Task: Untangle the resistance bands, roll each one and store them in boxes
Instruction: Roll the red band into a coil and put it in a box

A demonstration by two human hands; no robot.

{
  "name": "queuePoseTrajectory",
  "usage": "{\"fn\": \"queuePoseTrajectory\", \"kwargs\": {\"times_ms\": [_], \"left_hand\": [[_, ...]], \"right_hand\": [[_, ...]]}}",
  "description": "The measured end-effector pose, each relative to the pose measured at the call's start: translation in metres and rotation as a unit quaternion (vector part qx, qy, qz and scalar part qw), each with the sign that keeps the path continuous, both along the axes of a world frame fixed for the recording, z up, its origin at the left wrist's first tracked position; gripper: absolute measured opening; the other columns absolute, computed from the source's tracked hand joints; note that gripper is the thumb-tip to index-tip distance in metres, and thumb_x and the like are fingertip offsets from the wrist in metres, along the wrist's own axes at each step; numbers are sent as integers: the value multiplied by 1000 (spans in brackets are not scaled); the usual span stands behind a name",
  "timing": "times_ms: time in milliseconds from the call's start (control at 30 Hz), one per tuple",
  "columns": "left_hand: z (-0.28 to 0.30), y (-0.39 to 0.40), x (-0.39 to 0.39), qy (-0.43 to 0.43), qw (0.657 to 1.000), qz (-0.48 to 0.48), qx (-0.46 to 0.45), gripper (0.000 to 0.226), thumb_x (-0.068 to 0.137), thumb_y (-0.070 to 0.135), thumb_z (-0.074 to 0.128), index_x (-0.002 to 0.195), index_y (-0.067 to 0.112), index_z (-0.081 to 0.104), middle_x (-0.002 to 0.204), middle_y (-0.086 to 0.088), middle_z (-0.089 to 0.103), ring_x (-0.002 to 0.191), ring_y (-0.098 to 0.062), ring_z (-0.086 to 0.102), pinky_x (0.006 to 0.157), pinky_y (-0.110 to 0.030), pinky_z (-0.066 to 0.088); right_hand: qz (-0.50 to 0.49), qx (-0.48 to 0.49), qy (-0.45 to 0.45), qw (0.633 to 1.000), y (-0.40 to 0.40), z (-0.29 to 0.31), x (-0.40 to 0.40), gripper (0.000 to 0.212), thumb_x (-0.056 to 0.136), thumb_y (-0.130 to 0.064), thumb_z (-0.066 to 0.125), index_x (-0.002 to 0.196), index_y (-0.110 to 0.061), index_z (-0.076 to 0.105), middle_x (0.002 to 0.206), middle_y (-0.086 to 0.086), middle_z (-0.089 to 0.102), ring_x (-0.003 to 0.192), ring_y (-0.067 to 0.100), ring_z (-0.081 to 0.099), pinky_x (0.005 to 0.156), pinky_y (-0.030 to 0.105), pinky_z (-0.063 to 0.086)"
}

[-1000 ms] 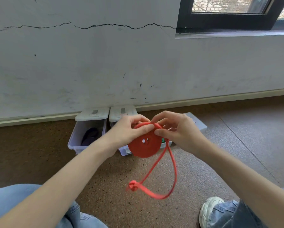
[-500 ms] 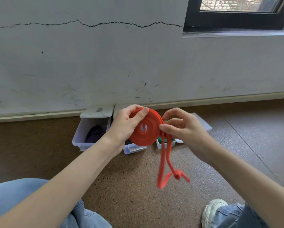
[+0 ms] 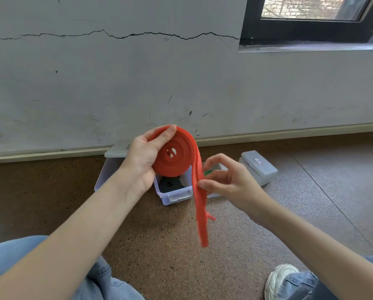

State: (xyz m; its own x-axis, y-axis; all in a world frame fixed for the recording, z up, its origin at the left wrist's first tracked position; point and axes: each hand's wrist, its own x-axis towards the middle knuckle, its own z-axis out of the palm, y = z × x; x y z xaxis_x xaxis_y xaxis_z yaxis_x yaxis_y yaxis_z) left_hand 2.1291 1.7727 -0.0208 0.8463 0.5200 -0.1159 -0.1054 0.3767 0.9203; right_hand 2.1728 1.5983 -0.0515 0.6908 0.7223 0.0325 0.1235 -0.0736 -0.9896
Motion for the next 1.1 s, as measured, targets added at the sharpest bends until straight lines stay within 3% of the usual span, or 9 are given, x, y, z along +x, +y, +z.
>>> {"fn": "queuePoseTrajectory", "kwargs": {"times_ms": [133,267,367,533,600,700,833,967,1100], "left_hand": [[-1,-10,0,-17,1000,-14,-19,6,82,16,65,77,17,67,61,4,70,54,-7,65,54,-21,55],[-3,-15,2,-21,999,-7,-45,1,81,17,67,80,17,68,64,3,71,57,-8,66,55,-22,55],[-5,-16,2,-11,998,-4,-59,1,81,17,67,82,17,68,66,2,71,59,-10,67,60,-27,58],[-10,-20,-1,12,996,-26,-90,7,84,20,65,87,13,66,77,-5,69,70,-16,65,71,-34,56],[-15,-23,-1,21,994,-50,-91,12,84,21,63,93,12,65,85,-7,68,76,-18,64,76,-36,55],[-16,-14,-4,33,996,-84,-24,13,82,21,65,93,14,66,84,-5,69,73,-15,65,67,-28,58],[-16,-8,-11,71,970,-187,139,34,62,38,72,90,19,72,82,-1,73,74,-13,68,62,-22,55],[-20,-18,-7,99,971,-156,153,45,59,43,72,89,10,72,78,-5,72,70,-15,67,61,-23,54],[-20,-18,-8,83,968,-160,172,40,58,42,74,84,13,73,78,-5,73,71,-13,67,65,-23,54]], "right_hand": [[-4,-5,-36,999,5,2,-5,23,81,-12,67,97,-8,51,85,9,74,79,24,71,73,34,58],[-44,35,-13,998,6,4,-7,28,81,-3,65,92,-1,40,89,16,69,70,26,70,68,39,59],[-65,63,0,996,9,5,-8,28,83,2,63,87,-8,36,91,18,63,68,24,70,65,37,60],[-76,32,-63,995,9,4,-4,24,80,-11,68,82,-5,45,83,14,72,71,16,70,71,25,56],[-84,45,-46,994,6,2,-3,24,81,-11,67,78,-9,44,82,16,71,70,20,70,70,31,58],[-88,37,-33,995,-1,2,3,21,84,-10,64,79,-11,44,76,12,70,67,23,66,68,43,55],[-58,-15,-75,995,-6,10,8,17,86,-8,63,84,-13,47,72,12,67,65,19,61,62,33,49],[-77,-22,-98,992,-3,11,7,17,80,-10,69,82,-15,54,71,4,66,64,17,64,58,25,51],[-85,7,-83,993,-5,11,8,16,77,-9,72,80,-18,59,70,-4,65,68,21,66,60,24,54]]}}
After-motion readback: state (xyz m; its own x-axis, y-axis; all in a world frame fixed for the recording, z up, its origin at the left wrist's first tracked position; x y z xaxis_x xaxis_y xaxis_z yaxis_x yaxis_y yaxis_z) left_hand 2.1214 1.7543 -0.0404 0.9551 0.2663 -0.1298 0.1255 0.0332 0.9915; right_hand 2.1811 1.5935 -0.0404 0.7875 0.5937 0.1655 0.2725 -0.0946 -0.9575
